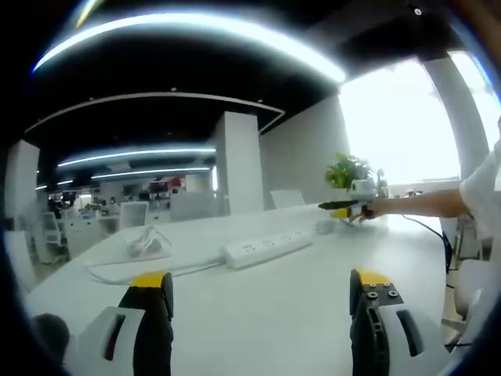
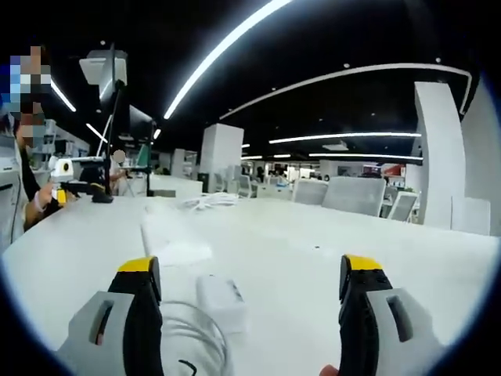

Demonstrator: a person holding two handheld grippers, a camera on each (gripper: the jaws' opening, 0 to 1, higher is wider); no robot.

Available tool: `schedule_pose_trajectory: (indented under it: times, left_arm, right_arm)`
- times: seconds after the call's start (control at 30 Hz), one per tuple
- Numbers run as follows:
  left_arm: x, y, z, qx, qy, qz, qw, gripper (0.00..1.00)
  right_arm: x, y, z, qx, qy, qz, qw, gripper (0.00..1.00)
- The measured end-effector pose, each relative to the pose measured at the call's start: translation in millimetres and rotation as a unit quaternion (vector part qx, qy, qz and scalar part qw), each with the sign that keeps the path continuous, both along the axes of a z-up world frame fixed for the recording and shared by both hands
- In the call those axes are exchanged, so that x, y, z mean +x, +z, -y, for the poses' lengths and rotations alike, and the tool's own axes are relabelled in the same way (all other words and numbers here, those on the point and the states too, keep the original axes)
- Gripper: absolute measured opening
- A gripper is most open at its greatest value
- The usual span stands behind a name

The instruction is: Straighten the power strip on the desk, plug the charger into it

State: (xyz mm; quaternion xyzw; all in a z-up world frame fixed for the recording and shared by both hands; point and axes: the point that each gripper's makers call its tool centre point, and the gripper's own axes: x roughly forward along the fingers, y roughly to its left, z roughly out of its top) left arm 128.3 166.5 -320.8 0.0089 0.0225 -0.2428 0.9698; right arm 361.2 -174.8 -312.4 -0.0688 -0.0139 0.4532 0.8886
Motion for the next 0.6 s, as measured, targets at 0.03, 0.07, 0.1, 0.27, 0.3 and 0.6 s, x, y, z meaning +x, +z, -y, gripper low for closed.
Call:
schedule_pose_trajectory:
  times: [0.03, 0.07, 0.1, 0.27, 0.3, 0.6]
  left_arm:
    - [-0.1, 0.0, 0, 0.0, 0.0, 0.0, 1.0, 0.96]
    - [-0.3, -0.2, 0, 0.0, -0.001, 0.0, 1.0, 0.96]
    - [-0.5, -0.2, 0, 0.0, -0.001, 0.0, 1.0, 0.96]
    - [-2.2, 0.1, 1, -0.002, -0.002, 0.002, 1.0, 0.96]
    - [-2.4, -0.2, 1, -0.001, -0.002, 0.002, 1.0, 0.96]
    - [-4.1, -2.6, 1, -0.003, -0.001, 0.001, 1.0, 0.96]
  right_arm:
    - [-1, -1.3, -2, -0.004, 0.001, -0.001, 1.0, 0.93]
    - [-1, -3.0, -3, -0.01, 0.002, -0.001, 0.9999, 0.93]
    - [-2, -4.9, -4, -0.016, 0.002, -0.002, 0.9999, 0.93]
    - [-3, -11.8, -8, -0.028, 0.006, -0.013, 0.9995, 0.93]
    - [-3, -13.1, -8, -0.03, 0.006, -0.016, 0.9994, 0.93]
    - [-1, -21.3, -5, -0.04, 0.002, -0.028, 0.9988, 0.92]
